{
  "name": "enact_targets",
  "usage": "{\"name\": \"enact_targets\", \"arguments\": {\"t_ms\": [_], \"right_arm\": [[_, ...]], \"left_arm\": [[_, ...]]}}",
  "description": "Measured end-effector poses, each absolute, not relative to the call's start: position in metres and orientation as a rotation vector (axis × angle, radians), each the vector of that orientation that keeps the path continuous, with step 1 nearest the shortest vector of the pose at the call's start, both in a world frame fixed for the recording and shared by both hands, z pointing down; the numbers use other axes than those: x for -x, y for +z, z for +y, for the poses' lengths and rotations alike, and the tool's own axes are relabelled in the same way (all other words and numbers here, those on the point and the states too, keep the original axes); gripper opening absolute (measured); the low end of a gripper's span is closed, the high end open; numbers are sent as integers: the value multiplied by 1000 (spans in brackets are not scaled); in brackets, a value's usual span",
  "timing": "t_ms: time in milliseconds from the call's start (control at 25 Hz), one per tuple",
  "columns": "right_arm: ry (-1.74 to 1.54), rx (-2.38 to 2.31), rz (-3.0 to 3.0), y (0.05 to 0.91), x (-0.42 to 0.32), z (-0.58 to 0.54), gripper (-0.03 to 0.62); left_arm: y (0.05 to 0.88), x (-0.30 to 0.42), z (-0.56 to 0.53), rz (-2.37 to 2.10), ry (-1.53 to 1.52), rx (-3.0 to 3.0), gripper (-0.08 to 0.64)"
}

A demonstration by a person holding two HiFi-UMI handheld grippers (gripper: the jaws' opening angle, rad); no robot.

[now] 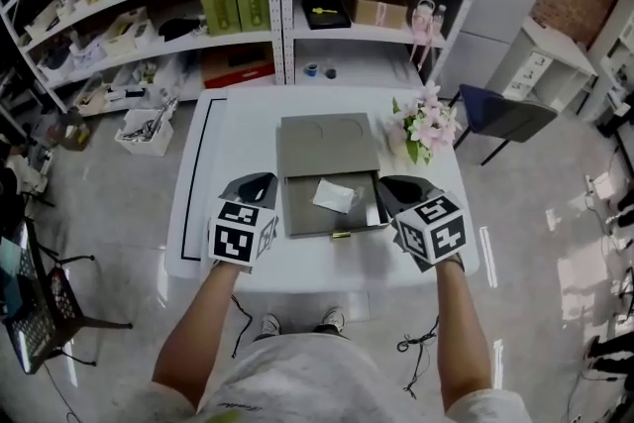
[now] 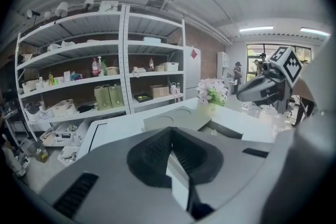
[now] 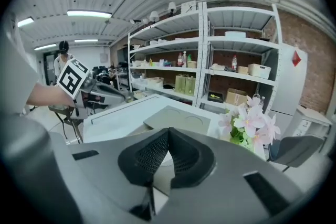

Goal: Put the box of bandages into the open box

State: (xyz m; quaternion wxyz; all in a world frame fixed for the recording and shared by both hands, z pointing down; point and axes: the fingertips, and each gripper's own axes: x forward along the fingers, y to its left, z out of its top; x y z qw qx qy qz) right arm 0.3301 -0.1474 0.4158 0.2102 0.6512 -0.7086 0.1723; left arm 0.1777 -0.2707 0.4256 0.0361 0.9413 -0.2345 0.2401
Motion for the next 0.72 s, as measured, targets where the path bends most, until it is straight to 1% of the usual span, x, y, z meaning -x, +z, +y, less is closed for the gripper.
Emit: {"name": "enact_targets", "arguments": {"t_ms": [200,400,720], "right_arm": [[506,-2003,-1955,399,-329,-136,5],[456,-2148,-1923,378,-328,-126,5],[448,-2190,-1879,377,-323,-116,5]], "left_arm": [[420,-176,-267,-658,722,-2923,5],[419,-172,-263,-608,735,-2943,5],[417,-169,-261,-584,721,-2944,5]]}}
